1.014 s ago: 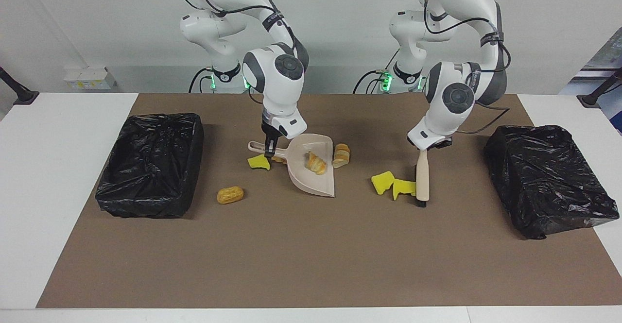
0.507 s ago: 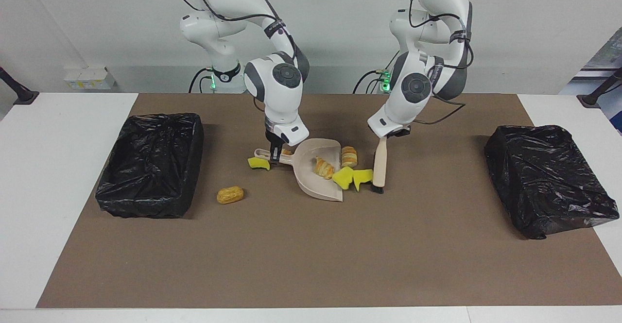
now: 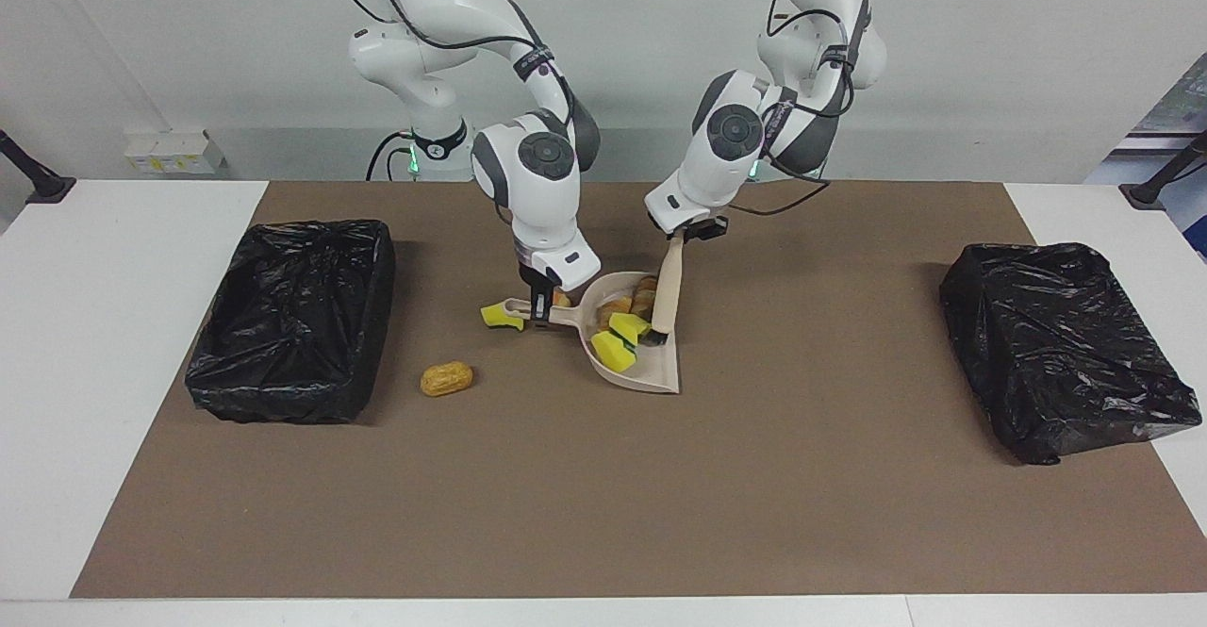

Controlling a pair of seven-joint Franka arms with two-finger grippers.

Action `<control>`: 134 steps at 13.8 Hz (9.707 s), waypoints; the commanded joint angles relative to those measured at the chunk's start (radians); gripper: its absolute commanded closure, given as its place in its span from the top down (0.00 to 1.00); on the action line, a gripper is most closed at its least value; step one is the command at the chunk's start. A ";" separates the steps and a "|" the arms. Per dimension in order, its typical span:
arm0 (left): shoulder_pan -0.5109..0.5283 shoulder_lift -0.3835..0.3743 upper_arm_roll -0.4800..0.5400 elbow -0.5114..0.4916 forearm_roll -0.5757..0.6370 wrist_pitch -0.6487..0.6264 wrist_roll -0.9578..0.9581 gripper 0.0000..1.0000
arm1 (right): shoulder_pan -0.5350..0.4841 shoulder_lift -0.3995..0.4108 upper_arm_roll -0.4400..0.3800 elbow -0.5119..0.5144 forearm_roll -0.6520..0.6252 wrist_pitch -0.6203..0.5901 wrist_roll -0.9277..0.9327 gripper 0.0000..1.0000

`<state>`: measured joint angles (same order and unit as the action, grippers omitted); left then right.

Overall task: Sweep and dump trash in bin
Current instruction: 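Push the remaining pieces into the dustpan with the left gripper's brush, then carry the loaded dustpan over the bin nearest the right gripper, then tip the dustpan with the right gripper to dump pieces into the bin, then bring the empty dustpan back to the table center with the right gripper, then release the dustpan with the right gripper while the left gripper grasps its rim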

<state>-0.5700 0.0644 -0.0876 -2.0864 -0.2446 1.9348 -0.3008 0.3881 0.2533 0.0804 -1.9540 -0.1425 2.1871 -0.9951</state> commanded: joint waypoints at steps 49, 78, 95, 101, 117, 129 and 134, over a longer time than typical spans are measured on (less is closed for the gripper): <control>-0.071 -0.271 -0.219 -0.474 -0.024 0.293 -0.342 1.00 | -0.672 -0.371 -0.019 -0.011 -0.585 -0.383 -0.545 0.00; 0.641 -0.074 -0.187 0.495 0.248 -0.301 0.448 1.00 | -0.375 -0.296 -0.008 0.122 -0.032 -0.352 -0.103 0.00; 0.429 -0.071 0.060 0.595 0.243 -0.439 0.315 1.00 | 0.032 0.053 -0.007 0.343 0.081 -0.256 1.292 0.00; 0.429 -0.066 0.068 0.606 0.245 -0.493 0.301 1.00 | 0.153 0.343 -0.007 0.640 0.080 -0.259 1.634 0.00; 0.493 -0.072 0.063 0.597 0.245 -0.482 0.290 1.00 | 0.265 0.316 0.009 0.504 0.218 -0.253 1.701 0.11; 0.493 -0.072 0.063 0.598 0.245 -0.482 0.290 1.00 | 0.239 0.106 0.010 0.359 0.303 -0.457 1.776 1.00; 0.476 -0.089 0.013 0.602 0.235 -0.487 0.287 1.00 | 0.405 -0.115 0.010 -0.067 0.327 -0.092 1.918 1.00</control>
<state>-0.0864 -0.0022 -0.0459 -1.4866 -0.0129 1.4617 -0.0028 0.7513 0.2743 0.0941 -1.7940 0.1575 1.9638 0.8838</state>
